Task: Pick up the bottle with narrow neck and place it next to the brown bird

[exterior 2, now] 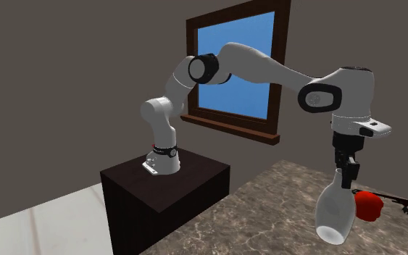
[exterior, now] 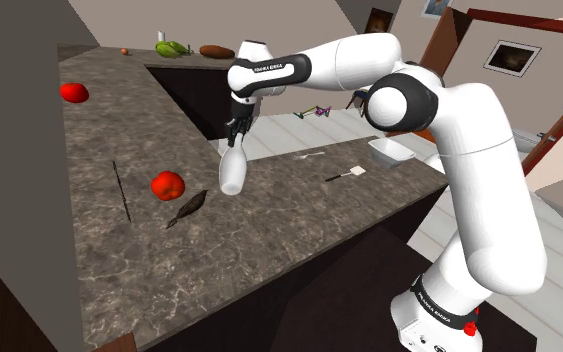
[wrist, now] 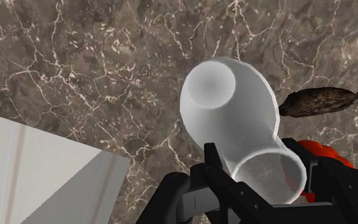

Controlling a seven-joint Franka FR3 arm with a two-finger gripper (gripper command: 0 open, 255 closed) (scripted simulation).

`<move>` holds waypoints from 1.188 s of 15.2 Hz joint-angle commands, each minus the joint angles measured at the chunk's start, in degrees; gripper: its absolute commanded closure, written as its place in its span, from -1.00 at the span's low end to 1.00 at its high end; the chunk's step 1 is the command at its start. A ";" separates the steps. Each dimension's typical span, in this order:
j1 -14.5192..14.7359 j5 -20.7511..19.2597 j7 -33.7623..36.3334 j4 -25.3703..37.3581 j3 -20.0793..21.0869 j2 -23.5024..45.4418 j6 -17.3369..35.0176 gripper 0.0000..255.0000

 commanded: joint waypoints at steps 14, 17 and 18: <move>-0.09 -0.16 0.08 1.00 -0.14 -1.63 -2.56 -1.00; -0.17 -0.31 0.19 2.29 -0.24 -2.92 -5.14 -1.00; -0.16 -0.31 0.19 2.28 -0.24 -2.92 -5.13 -1.00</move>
